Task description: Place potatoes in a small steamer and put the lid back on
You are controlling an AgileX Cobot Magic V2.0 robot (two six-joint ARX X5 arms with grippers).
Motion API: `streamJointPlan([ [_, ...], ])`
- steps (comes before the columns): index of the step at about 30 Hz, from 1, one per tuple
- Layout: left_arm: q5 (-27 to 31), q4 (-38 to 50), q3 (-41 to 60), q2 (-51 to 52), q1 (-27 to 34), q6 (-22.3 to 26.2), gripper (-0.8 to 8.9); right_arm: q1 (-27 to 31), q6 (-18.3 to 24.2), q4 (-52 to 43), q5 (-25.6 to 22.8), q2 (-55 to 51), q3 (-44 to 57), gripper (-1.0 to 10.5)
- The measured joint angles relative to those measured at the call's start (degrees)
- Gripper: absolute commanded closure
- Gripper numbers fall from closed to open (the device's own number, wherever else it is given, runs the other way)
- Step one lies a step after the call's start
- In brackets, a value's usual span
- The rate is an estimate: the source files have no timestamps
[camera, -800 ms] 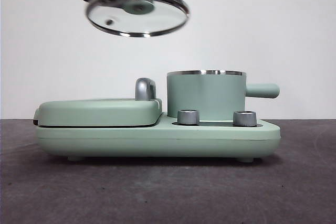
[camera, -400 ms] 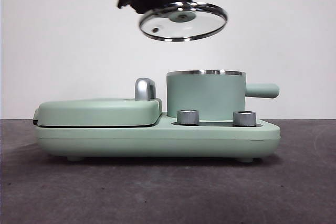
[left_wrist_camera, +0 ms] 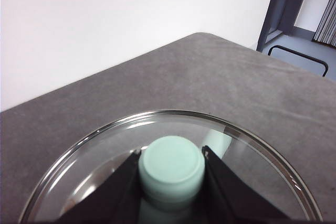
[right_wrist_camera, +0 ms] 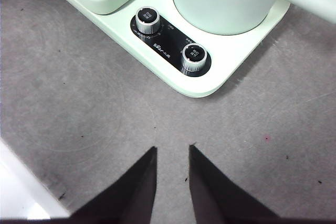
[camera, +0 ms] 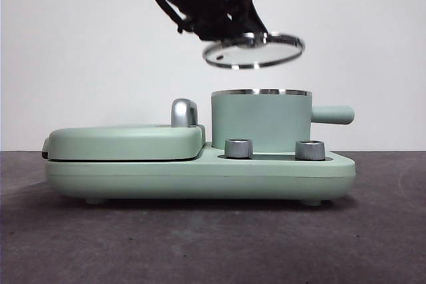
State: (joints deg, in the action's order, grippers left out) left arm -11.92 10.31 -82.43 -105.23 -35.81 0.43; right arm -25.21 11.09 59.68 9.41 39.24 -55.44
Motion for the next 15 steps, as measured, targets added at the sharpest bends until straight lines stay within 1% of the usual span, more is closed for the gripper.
streamJointPlan([
  [5,0.0,0.68,0.0,-2.86,-0.02,0.02,7.98,-0.24,0.0,-0.02,0.0,0.0,0.0,8.5],
  [15,-0.02,3.32,-0.02,-4.28,-0.33,1.53,7.99,-0.24,0.0,-0.35,0.0,0.0,0.0,8.5],
])
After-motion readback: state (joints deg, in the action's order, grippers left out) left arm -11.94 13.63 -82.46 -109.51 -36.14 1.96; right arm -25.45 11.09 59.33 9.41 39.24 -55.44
